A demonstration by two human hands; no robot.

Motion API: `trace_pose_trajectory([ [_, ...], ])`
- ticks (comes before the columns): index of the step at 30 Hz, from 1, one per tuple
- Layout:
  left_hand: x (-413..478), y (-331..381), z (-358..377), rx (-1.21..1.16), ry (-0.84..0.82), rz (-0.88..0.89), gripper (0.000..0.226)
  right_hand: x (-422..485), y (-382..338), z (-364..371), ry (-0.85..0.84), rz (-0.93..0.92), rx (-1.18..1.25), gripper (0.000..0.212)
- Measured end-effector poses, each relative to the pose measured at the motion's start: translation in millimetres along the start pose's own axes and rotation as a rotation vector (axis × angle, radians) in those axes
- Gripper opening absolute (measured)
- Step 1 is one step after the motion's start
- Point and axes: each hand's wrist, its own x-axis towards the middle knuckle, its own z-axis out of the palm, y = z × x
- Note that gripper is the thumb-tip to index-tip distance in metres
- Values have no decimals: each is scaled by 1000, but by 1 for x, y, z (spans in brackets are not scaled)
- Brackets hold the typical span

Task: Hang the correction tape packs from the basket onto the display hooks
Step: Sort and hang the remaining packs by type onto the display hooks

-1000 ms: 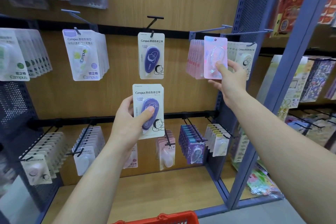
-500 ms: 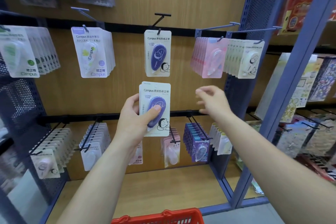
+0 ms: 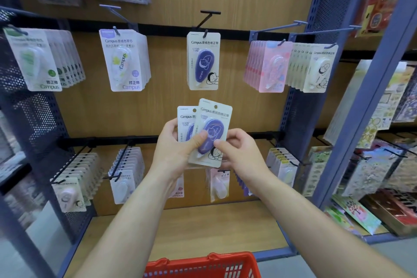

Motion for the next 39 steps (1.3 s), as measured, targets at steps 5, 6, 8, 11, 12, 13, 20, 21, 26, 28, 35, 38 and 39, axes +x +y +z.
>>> trace_pose_trajectory([
  [5, 4, 0, -10, 54, 43, -4, 45, 7, -2, -3, 96, 33, 119, 18],
  [6, 4, 2, -12, 64, 50, 2, 45, 9, -4, -3, 103, 26, 130, 18],
  [8, 3, 5, -17, 69, 66, 16, 44, 13, -8, -4, 109, 3, 140, 19],
  [11, 3, 12, -25, 71, 81, 33, 41, 24, -22, -1, 110, -54, 113, 19],
  [12, 3, 14, -29, 68, 87, 36, 41, 30, -30, 1, 111, -82, 93, 19],
  [13, 3, 16, -33, 62, 92, 39, 41, 38, -38, 4, 120, -111, 73, 19],
  [20, 2, 29, -52, 48, 114, 71, 40, 89, -96, 28, 166, -222, 40, 24],
  [21, 2, 29, -54, 42, 112, 70, 40, 93, -99, 30, 178, -222, 36, 26],
  [26, 2, 33, -61, 33, 110, 78, 41, 102, -101, 32, 197, -230, 47, 28],
  [28, 2, 33, -62, 25, 111, 73, 41, 102, -100, 31, 202, -232, 44, 28],
  [35, 2, 34, -61, 12, 114, 63, 44, 102, -99, 29, 213, -254, 36, 28],
  [38, 3, 32, -62, 7, 116, 56, 43, 102, -102, 30, 228, -258, 31, 23],
  [39, 3, 32, -62, 7, 114, 57, 42, 102, -102, 30, 231, -258, 29, 22],
])
